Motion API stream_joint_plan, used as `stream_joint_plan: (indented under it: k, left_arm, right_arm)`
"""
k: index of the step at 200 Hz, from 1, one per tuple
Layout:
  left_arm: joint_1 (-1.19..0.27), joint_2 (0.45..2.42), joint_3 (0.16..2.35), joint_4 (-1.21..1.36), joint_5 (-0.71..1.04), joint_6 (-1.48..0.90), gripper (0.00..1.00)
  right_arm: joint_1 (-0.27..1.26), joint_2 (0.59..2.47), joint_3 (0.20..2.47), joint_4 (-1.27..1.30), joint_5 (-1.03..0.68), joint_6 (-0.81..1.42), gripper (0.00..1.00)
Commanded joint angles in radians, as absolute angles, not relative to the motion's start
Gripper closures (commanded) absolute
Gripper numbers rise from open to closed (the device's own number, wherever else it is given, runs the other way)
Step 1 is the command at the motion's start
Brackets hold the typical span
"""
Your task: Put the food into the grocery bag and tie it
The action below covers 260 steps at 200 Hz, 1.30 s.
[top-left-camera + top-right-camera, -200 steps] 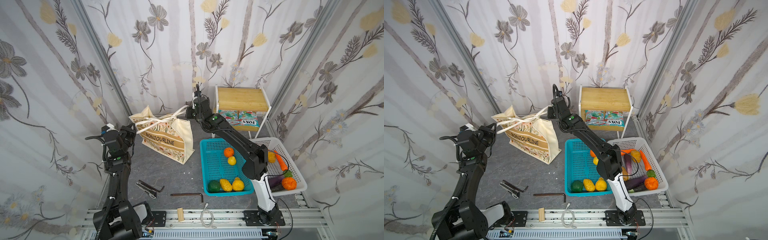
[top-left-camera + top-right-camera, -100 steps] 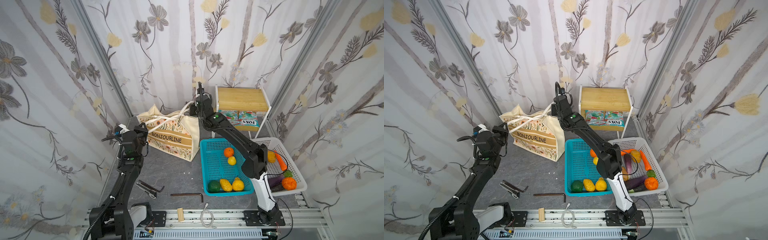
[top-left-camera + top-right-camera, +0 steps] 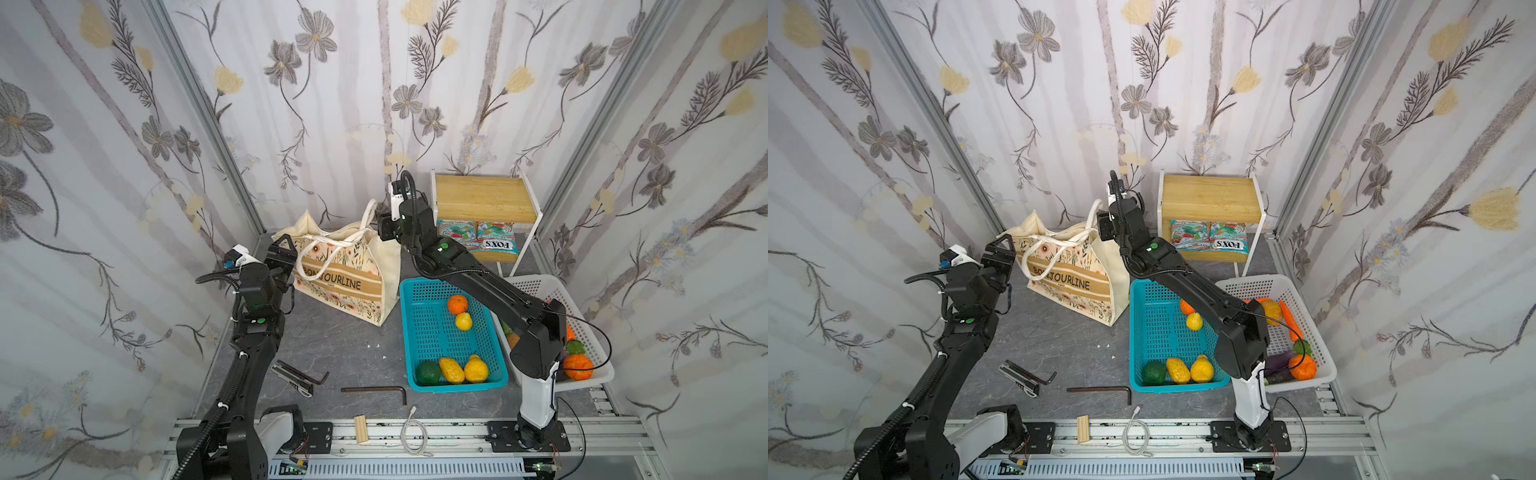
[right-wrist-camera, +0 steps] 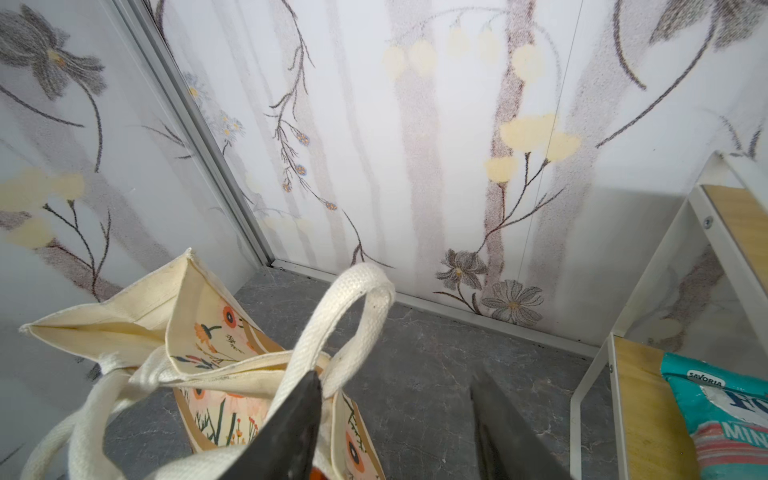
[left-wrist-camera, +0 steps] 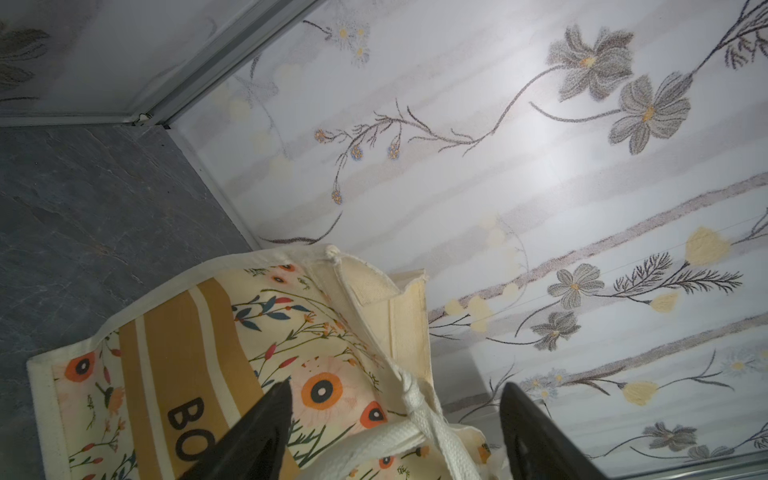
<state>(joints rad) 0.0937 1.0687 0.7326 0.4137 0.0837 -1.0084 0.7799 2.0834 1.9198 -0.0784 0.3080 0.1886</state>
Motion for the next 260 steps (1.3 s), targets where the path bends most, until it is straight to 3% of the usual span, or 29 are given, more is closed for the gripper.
stream_joint_plan:
  k: [1, 19, 26, 33, 54, 102, 136, 153, 213, 226, 239, 260]
  left_arm:
    - [0.111, 1.042, 0.733, 0.411, 0.088, -0.963, 0.0]
    - [0.118, 1.006, 0.742, 0.361, 0.081, -0.874, 0.0]
    - [0.118, 0.989, 0.742, 0.342, 0.091, -0.823, 0.0]
    - [0.118, 0.971, 0.744, 0.302, 0.094, -0.765, 0.0]
    - [0.112, 0.894, 0.71, 0.187, 0.073, -0.633, 0.0]
    - [0.102, 0.733, 0.454, 0.224, -0.05, -0.702, 0.0]
    - [0.089, 0.827, 0.381, 0.327, -0.101, -0.702, 0.0]
    - [0.088, 0.871, 0.361, 0.458, -0.166, -0.671, 0.0]
    - [-0.007, 0.956, 0.275, 0.714, -0.444, -0.296, 0.0]
    - [-0.008, 1.02, 0.266, 0.748, -0.456, -0.264, 0.0]
    - [-0.008, 1.072, 0.249, 0.799, -0.438, -0.258, 0.0]
    - [-0.001, 1.166, 0.228, 0.913, -0.328, -0.253, 0.0]
  right_arm:
    - [0.8, 2.022, 1.864, 0.0, 0.281, 0.155, 0.36]
    - [0.814, 1.943, 1.791, 0.026, 0.307, 0.151, 0.24]
    - [0.814, 1.905, 1.751, 0.04, 0.314, 0.152, 0.06]
    - [0.814, 1.862, 1.703, 0.058, 0.324, 0.152, 0.01]
    - [0.814, 1.703, 1.521, 0.099, 0.359, 0.15, 0.0]
    - [0.735, 1.356, 1.115, 0.085, 0.408, 0.024, 0.0]
    - [0.557, 1.202, 0.81, 0.252, 0.481, 0.053, 0.0]
    - [0.462, 1.18, 0.678, 0.363, 0.54, 0.056, 0.0]
    - [0.158, 1.247, 0.42, 0.708, 0.416, 0.138, 0.0]
    - [0.138, 1.281, 0.366, 0.827, 0.413, 0.145, 0.0]
    - [0.131, 1.302, 0.384, 0.786, 0.419, 0.116, 0.0]
    - [0.116, 1.318, 0.332, 0.884, 0.414, 0.09, 0.0]
